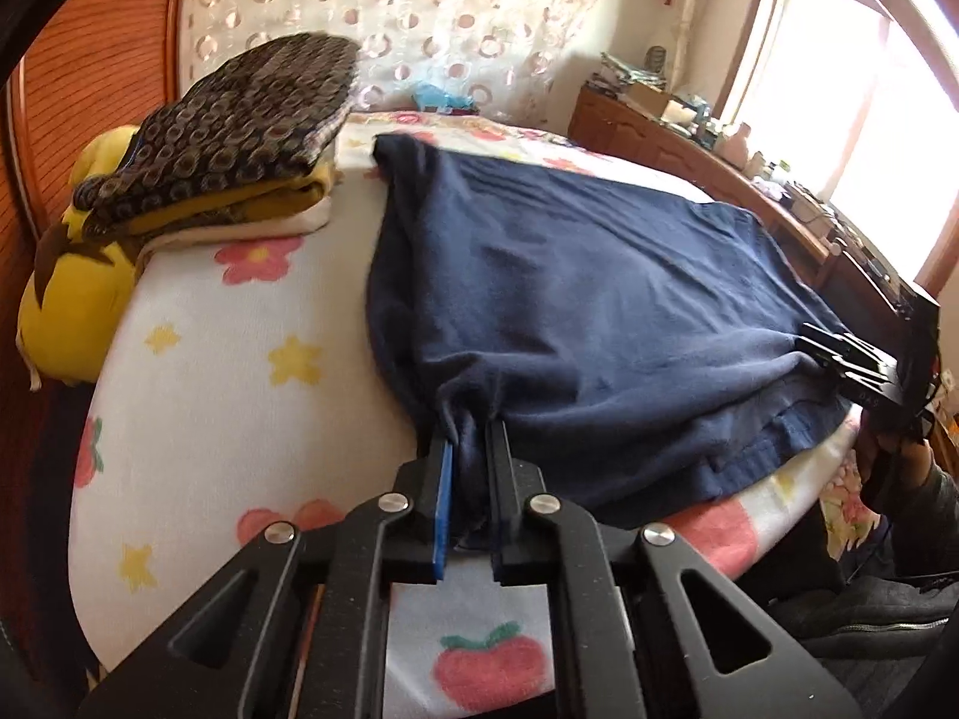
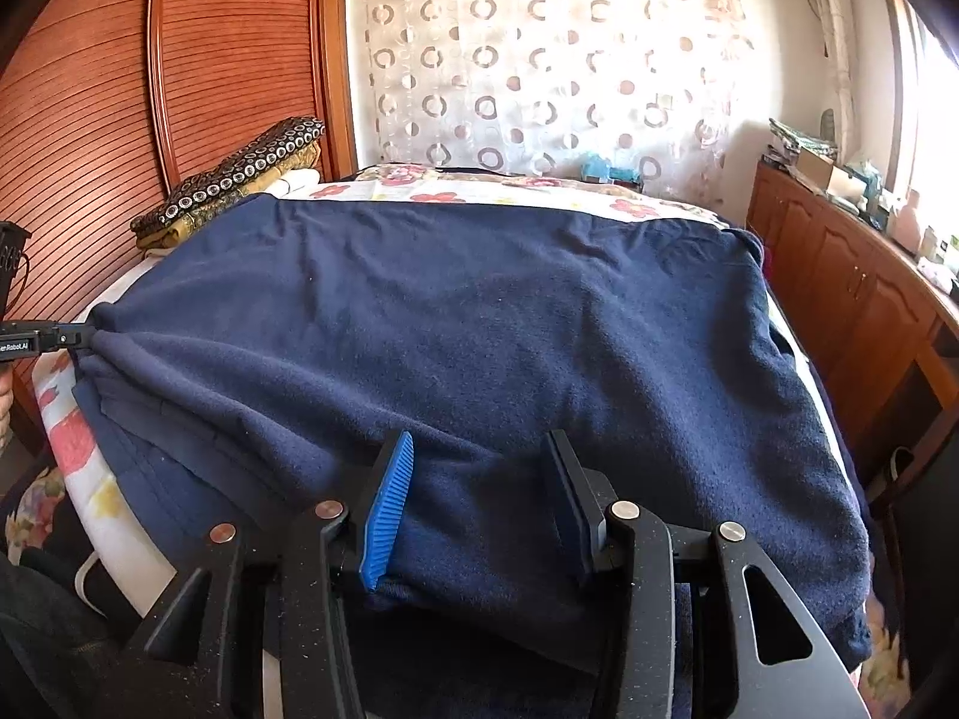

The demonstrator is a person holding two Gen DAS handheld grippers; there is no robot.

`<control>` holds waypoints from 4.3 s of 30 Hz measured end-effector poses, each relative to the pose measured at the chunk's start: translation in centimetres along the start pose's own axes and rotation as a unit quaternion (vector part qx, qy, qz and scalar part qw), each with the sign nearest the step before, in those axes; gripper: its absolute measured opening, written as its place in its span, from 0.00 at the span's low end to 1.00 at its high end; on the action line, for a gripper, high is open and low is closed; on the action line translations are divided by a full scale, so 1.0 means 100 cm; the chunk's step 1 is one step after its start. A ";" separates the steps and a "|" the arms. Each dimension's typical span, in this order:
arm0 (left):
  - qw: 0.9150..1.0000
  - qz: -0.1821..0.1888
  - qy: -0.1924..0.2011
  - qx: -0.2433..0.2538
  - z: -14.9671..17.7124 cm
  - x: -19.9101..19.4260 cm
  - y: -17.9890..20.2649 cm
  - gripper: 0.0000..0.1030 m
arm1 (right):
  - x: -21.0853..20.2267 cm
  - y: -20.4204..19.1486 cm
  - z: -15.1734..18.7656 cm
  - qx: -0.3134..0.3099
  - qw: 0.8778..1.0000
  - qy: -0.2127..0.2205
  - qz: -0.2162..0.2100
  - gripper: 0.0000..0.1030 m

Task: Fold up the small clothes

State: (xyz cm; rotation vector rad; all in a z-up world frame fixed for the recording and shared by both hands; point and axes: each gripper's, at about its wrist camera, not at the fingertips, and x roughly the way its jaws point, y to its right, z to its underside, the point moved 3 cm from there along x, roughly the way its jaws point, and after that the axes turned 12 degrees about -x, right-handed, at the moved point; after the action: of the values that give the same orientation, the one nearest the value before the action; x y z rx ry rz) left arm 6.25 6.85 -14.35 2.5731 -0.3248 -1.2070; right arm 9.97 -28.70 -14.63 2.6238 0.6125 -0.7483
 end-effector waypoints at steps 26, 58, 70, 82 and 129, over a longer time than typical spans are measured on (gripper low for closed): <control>0.955 0.232 0.042 0.179 -0.100 -0.013 0.289 0.09 | -0.108 0.070 0.004 0.062 0.993 0.015 0.096 0.53; 0.985 0.082 0.029 0.146 -0.074 0.014 0.188 0.42 | -0.031 0.054 -0.065 0.021 1.000 0.007 -0.006 0.53; 0.991 0.068 0.024 0.116 -0.062 0.019 0.147 0.42 | 0.028 0.024 -0.113 -0.076 0.994 -0.044 -0.061 0.53; 0.992 0.072 0.008 0.105 -0.053 0.029 0.138 0.42 | 0.086 0.023 -0.111 -0.132 0.977 -0.139 -0.091 0.49; 0.986 0.100 -0.026 0.130 -0.027 0.043 0.167 0.42 | 0.050 0.232 -0.125 0.083 0.990 -0.093 0.066 0.04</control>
State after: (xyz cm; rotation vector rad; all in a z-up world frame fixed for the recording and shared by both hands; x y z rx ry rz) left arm 9.65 -9.76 -10.02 2.6451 -0.7811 -1.2309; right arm 30.29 -41.45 -2.68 2.6698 0.3336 -1.0279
